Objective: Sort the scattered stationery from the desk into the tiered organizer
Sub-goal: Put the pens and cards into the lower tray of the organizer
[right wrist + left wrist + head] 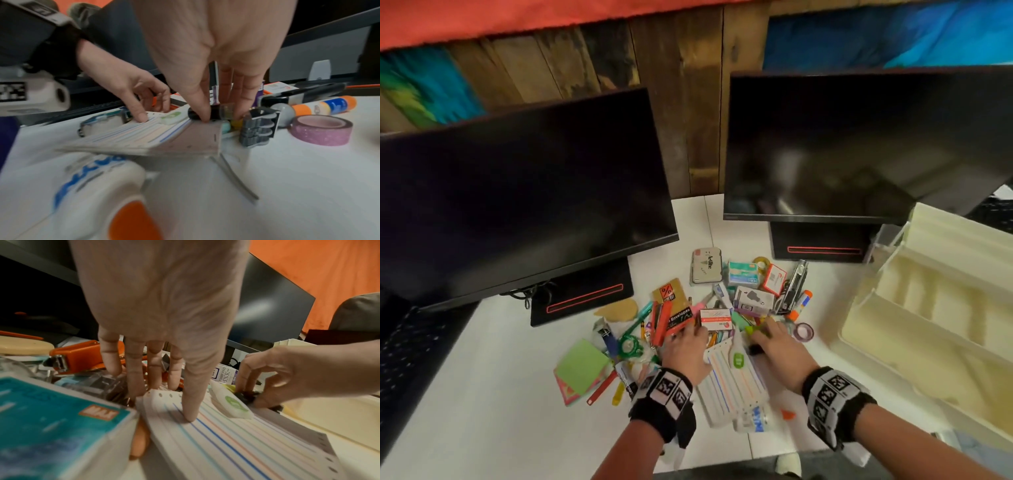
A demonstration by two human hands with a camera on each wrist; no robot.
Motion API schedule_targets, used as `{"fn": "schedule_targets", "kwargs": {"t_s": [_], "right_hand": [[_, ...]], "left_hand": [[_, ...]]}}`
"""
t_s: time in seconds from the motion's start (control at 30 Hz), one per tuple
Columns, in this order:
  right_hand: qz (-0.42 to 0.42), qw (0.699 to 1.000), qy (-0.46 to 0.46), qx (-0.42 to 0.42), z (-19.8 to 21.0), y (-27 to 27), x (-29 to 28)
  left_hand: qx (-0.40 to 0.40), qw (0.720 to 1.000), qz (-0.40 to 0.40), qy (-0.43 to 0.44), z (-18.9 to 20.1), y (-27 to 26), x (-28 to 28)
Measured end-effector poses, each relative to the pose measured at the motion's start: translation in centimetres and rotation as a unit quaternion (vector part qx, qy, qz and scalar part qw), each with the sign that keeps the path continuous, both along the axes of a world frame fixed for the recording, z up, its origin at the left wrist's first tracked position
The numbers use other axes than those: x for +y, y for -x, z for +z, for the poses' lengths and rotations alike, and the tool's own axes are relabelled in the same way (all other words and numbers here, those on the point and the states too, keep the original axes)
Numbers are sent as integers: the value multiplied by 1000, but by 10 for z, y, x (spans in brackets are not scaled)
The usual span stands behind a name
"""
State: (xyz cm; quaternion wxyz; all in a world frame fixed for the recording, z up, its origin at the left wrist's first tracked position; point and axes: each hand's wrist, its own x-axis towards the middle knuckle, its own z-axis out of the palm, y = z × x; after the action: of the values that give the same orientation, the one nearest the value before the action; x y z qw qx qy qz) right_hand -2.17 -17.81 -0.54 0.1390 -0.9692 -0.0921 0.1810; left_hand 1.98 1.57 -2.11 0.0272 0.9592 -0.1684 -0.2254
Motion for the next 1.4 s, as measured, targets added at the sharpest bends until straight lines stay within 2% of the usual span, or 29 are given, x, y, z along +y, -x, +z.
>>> {"fn": "schedule_targets", "kwargs": {"t_s": [0.13, 0.23, 0.37, 0.5, 0.63, 0.93, 1.07, 1.13, 1.2, 1.27, 1.33, 1.4], "right_hand": [[-51, 997, -28, -44, -4, -9, -1], [-103, 990, -1, -93, -3, -8, -2], [-67, 988, 45, -133, -1, -11, 8], [-31, 995, 68, -72, 0, -29, 9], [-35, 997, 66, 8, 1, -40, -10], [-57, 998, 36, 1, -5, -61, -48], [-116, 989, -2, -93, -4, -42, -37], [-103, 989, -45, -95, -10, -18, -25], [-78, 991, -82, -69, -17, 2, -12], [-45, 995, -73, -53, -21, 11, -1], [-19, 995, -65, -73, -22, 11, 8], [-9, 995, -47, -88, -23, 9, 16]], "left_hand": [[-42, 999, -5, 26, -3, 2, 3], [-108, 992, -13, 70, 2, 1, 0], [-175, 980, -25, 88, 7, -9, -16], [-160, 985, -35, 52, 6, -23, -32], [-152, 988, -27, 11, 1, -30, -37], [-154, 988, 5, 7, -2, -42, -34], [-162, 987, 0, 14, 7, -51, -32], [-181, 983, -3, 43, 13, -49, -31], [-168, 983, -12, 76, 18, -39, -30], [-112, 990, -21, 79, 18, -24, -29], [-43, 998, -37, 29, 11, -13, -27], [-6, 999, -49, -12, 5, -10, -25]]}}
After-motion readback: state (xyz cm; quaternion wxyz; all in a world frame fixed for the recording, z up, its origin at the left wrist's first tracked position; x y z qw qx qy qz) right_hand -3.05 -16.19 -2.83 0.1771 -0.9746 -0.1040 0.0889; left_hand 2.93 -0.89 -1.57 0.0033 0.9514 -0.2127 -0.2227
